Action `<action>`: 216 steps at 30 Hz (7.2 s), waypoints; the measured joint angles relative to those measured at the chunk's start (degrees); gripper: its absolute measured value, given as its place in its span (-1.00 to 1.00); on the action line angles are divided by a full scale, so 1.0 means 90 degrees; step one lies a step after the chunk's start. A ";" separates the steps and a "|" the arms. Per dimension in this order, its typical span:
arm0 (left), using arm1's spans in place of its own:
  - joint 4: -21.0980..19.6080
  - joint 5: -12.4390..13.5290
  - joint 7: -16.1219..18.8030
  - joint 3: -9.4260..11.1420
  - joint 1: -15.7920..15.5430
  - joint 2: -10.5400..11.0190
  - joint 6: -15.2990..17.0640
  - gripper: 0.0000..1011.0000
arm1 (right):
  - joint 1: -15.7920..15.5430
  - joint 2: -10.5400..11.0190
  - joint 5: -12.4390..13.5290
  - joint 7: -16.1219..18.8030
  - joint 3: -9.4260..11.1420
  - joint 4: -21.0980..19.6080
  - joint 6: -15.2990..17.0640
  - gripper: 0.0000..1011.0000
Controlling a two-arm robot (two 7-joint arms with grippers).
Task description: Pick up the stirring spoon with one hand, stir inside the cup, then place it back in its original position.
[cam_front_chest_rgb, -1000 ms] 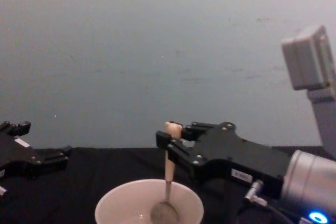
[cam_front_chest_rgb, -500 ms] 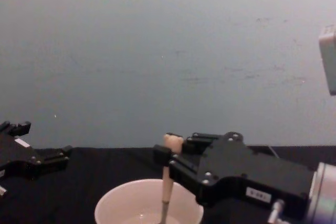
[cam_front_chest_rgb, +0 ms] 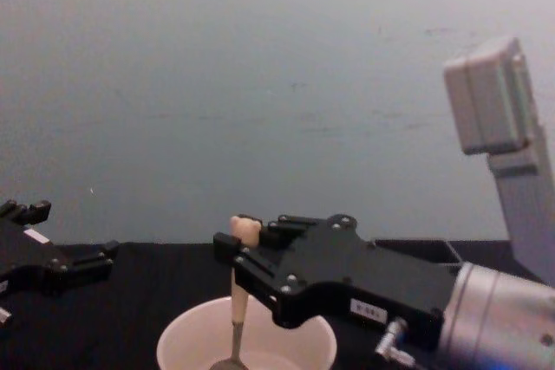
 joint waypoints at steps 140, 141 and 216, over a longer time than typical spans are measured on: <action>0.0000 0.0000 0.0000 0.0000 0.0000 0.0000 0.0000 0.98 | 0.0192 -0.0313 -0.0106 -0.0513 0.0212 0.0293 0.0420 -0.56; 0.0000 0.0000 0.0000 0.0000 0.0000 0.0000 0.0000 0.98 | 0.0194 -0.0314 -0.0112 -0.0519 0.0226 0.0303 0.0420 -0.56; 0.0000 0.0000 0.0000 0.0000 0.0000 0.0000 0.0000 0.98 | 0.0192 -0.0393 -0.0276 -0.0605 0.0344 0.0424 0.0337 -0.56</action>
